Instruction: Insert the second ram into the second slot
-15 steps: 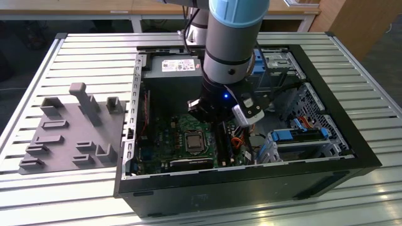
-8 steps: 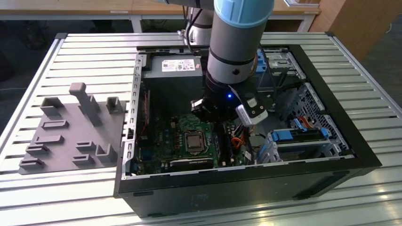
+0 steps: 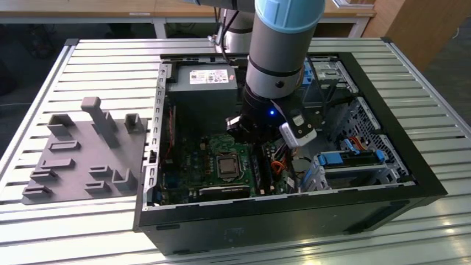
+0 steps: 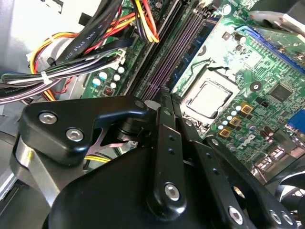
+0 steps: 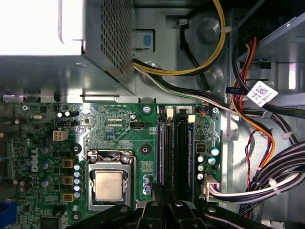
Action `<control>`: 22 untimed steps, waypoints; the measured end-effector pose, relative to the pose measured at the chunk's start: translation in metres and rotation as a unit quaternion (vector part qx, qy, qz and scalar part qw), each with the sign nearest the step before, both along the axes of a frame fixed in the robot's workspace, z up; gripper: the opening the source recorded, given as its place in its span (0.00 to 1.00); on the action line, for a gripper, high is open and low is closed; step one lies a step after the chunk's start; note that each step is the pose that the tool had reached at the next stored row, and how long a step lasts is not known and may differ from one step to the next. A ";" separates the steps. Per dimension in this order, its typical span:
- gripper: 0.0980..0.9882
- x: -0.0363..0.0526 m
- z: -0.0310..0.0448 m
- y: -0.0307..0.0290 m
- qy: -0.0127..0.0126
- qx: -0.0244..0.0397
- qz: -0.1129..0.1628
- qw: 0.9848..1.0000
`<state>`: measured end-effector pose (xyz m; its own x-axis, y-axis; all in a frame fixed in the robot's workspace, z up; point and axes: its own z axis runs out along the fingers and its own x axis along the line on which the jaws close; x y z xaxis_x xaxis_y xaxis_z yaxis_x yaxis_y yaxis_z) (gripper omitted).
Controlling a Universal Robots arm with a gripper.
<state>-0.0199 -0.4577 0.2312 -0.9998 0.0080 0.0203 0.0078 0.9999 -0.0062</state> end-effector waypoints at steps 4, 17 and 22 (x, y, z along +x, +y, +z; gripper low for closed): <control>0.02 0.0014 -0.0004 0.0000 0.000 0.000 0.003 1.000; 0.02 0.0062 -0.0029 0.0000 0.001 0.000 0.004 1.000; 0.02 0.0062 -0.0049 0.0000 0.001 0.000 0.004 1.000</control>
<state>-0.0137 -0.4577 0.2263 -0.9998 0.0000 0.0218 -0.0002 1.0000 -0.0063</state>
